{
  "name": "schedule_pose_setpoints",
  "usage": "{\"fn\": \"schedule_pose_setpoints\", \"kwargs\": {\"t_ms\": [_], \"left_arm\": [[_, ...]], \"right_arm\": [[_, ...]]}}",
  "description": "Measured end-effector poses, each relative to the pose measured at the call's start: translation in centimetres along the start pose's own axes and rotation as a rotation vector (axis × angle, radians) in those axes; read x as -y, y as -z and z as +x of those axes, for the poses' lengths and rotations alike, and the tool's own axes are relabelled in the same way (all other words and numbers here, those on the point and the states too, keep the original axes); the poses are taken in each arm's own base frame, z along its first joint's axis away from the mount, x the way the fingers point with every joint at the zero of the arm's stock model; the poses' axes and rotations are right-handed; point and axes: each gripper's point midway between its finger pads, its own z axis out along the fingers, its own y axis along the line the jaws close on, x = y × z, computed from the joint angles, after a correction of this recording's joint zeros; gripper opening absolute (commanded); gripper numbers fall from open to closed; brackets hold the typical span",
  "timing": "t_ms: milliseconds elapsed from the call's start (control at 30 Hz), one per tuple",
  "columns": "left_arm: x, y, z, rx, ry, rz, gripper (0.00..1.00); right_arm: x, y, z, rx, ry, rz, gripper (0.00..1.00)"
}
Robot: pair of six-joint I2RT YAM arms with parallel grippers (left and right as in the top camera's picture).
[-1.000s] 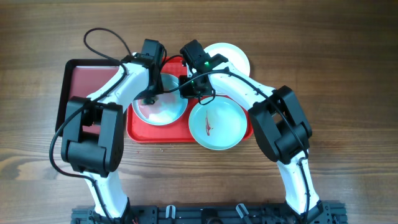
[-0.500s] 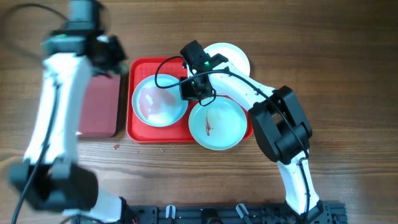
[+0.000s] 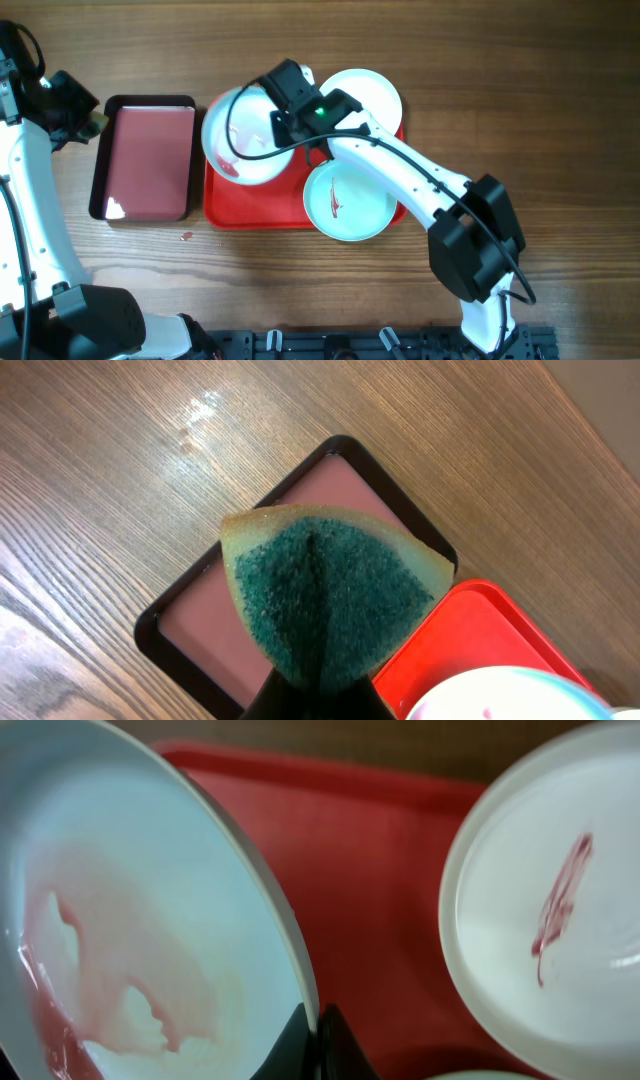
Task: Clean dirty plates on tray and stack at the side
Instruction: 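Lift the blue plate with the right gripper and tilt it over the black tray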
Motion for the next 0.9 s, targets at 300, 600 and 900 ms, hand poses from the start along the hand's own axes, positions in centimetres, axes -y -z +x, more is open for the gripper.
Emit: {"fn": "schedule_pose_setpoints", "kwargs": {"t_ms": [300, 600, 900], "left_arm": [[-0.2, 0.0, 0.4, -0.018, 0.000, -0.008, 0.04], [-0.3, 0.0, 0.6, -0.025, -0.001, -0.011, 0.04], [-2.0, 0.0, -0.2, -0.015, 0.044, -0.032, 0.04]], "right_arm": [[-5.9, 3.2, -5.6, 0.288, 0.011, -0.080, 0.04], [-11.3, 3.8, -6.0, 0.423, 0.085, -0.146, 0.05], [-14.5, 2.1, -4.7, 0.519, 0.281, -0.064, 0.05]]}}
